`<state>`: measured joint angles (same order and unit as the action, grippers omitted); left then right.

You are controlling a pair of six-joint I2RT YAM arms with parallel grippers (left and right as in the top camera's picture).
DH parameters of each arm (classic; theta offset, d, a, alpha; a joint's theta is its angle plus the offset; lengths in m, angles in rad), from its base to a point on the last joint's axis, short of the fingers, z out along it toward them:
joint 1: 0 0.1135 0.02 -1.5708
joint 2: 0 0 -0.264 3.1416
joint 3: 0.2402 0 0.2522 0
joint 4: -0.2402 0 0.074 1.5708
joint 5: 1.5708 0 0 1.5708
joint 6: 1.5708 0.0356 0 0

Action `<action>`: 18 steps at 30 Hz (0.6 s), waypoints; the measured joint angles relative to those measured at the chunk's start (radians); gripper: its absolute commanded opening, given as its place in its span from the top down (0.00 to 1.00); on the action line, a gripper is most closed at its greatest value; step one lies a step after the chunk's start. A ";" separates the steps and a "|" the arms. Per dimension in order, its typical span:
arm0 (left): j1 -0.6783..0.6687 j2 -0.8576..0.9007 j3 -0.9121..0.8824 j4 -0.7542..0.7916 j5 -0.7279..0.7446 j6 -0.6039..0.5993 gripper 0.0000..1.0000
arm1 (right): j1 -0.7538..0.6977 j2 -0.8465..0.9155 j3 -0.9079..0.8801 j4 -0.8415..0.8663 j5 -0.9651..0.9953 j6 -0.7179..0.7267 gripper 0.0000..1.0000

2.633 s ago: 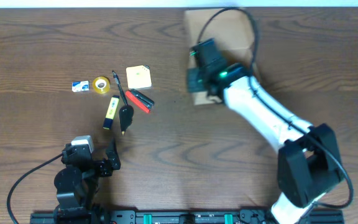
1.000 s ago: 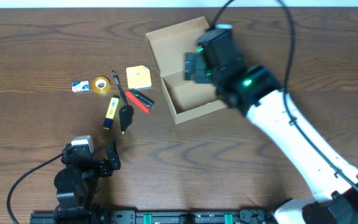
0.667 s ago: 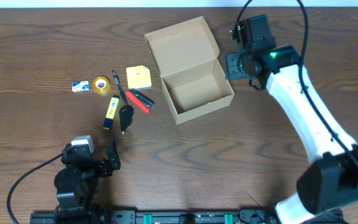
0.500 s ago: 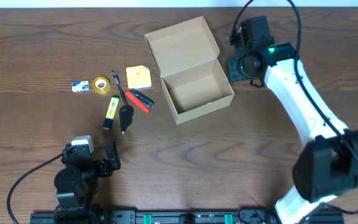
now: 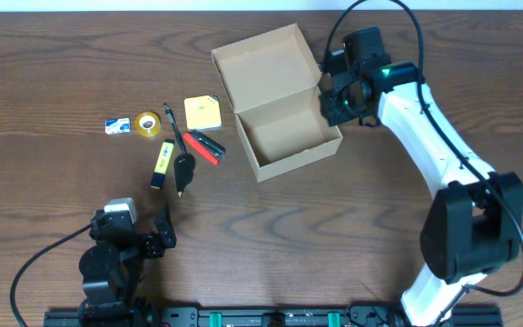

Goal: Pack container

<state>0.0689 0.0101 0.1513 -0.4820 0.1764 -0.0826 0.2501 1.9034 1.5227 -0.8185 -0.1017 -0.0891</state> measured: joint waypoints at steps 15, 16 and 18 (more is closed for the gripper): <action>0.000 0.000 0.000 0.000 0.000 0.000 0.05 | 0.001 0.061 -0.013 0.016 -0.003 0.125 0.92; 0.000 0.000 0.000 0.000 0.000 0.000 0.05 | 0.001 0.061 -0.013 0.013 -0.003 0.136 0.92; 0.000 0.000 0.000 0.000 0.000 0.000 0.04 | 0.001 0.061 -0.013 0.008 -0.003 0.168 0.95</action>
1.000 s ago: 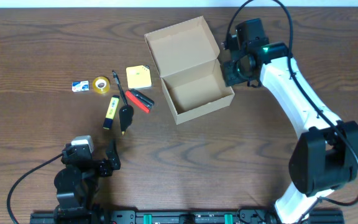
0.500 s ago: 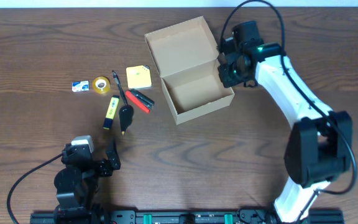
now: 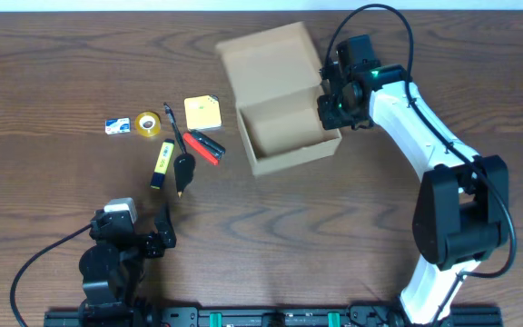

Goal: Pack container

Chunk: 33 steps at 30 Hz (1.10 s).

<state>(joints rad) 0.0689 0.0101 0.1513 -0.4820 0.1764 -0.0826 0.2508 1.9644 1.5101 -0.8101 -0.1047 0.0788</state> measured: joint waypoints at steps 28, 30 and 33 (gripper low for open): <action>0.000 0.000 0.000 0.000 0.000 0.000 0.05 | 0.019 0.000 0.000 -0.016 0.071 0.090 0.01; 0.000 0.000 0.000 0.000 0.000 0.000 0.05 | 0.019 0.000 0.000 -0.016 0.072 0.090 0.01; 0.000 0.000 0.000 0.000 0.000 0.000 0.04 | 0.019 0.000 0.000 -0.016 0.072 0.088 0.01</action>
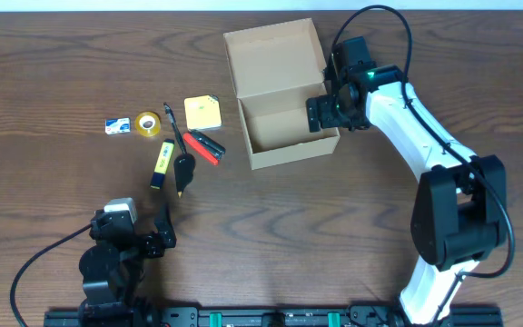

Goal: Pack container

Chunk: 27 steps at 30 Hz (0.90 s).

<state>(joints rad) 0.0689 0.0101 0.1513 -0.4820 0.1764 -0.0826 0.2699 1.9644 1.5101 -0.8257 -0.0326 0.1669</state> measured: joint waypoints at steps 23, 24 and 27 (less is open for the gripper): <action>0.000 0.000 0.000 0.000 0.000 0.000 0.05 | 0.000 0.000 0.000 0.005 0.000 -0.016 0.01; 0.000 0.000 0.000 0.000 0.000 0.000 0.05 | 0.000 0.000 0.000 0.005 0.000 -0.027 0.01; 0.000 0.000 0.000 0.000 0.000 0.000 0.05 | 0.000 0.000 0.000 0.005 0.001 -0.071 0.01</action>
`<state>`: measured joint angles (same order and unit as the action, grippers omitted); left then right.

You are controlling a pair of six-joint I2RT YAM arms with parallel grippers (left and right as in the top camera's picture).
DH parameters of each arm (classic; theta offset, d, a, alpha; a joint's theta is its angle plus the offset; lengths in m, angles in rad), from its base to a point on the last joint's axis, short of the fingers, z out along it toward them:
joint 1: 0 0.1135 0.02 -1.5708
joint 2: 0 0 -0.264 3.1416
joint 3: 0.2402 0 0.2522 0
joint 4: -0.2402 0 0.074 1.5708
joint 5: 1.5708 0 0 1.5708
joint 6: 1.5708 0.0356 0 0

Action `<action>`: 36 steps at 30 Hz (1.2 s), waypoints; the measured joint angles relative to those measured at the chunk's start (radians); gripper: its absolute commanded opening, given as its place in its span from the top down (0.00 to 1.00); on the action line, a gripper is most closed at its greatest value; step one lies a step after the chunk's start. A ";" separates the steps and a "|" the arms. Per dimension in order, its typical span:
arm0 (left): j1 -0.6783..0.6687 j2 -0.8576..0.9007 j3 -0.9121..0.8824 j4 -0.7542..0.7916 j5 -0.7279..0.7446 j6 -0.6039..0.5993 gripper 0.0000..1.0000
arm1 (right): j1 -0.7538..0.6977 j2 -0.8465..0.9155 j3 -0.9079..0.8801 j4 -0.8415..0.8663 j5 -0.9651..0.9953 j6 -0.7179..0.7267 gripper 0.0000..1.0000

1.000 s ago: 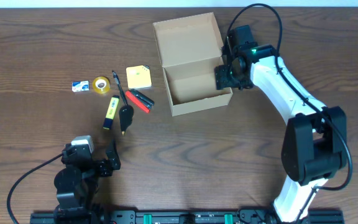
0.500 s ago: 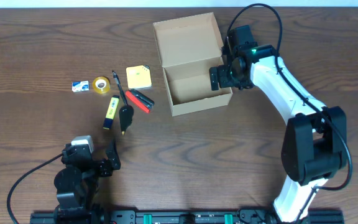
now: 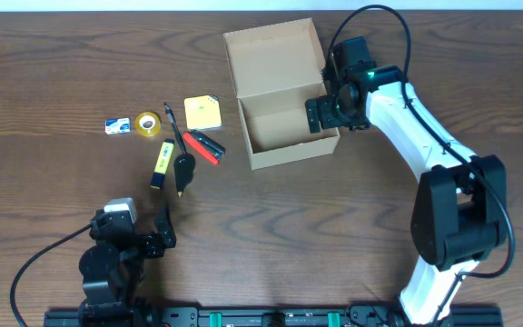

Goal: Pack container

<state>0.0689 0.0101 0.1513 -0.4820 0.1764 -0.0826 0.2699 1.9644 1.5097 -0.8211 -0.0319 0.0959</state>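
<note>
An open cardboard box (image 3: 284, 136) stands at the back middle of the table, its lid flap (image 3: 272, 56) folded back toward the far edge, and nothing shows inside. My right gripper (image 3: 321, 114) sits at the box's right wall, shut on that wall. To the left lie loose items: a yellow sticky-note pad (image 3: 203, 112), a tape roll (image 3: 147, 123), a small blue-and-white box (image 3: 115, 125), a yellow highlighter (image 3: 162, 163), a red-and-black piece (image 3: 205, 146), a thin black pen (image 3: 172, 126) and a black marker (image 3: 184, 171). My left gripper (image 3: 160, 236) rests near the front left, far from everything.
The right arm (image 3: 425, 136) reaches from the front right across the table's right side. The left arm's base (image 3: 107, 259) sits at the front edge. Bare dark wood (image 3: 334, 227) lies in front of the box.
At first the box stood skewed, its flap pointing back-left, with my right gripper at its right wall. Then it had turned partway. By the last earlier moment it stood nearly square to the table, and it stays so. The left arm and loose items never moved.
</note>
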 measured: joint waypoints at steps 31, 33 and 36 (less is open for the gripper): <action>0.000 0.000 0.000 0.000 0.000 0.000 0.05 | 0.000 0.000 0.000 0.004 -0.186 -0.138 0.27; 0.000 0.000 0.000 0.000 0.000 0.000 0.05 | 0.000 0.000 0.000 0.003 -0.190 -0.119 0.28; 0.000 0.000 0.000 0.000 0.000 0.000 0.05 | 0.000 0.000 0.000 -0.001 -0.196 -0.085 0.28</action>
<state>0.0692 0.0101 0.1513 -0.4820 0.1764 -0.0826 0.2699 1.9644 1.5101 -0.8223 -0.2276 0.0105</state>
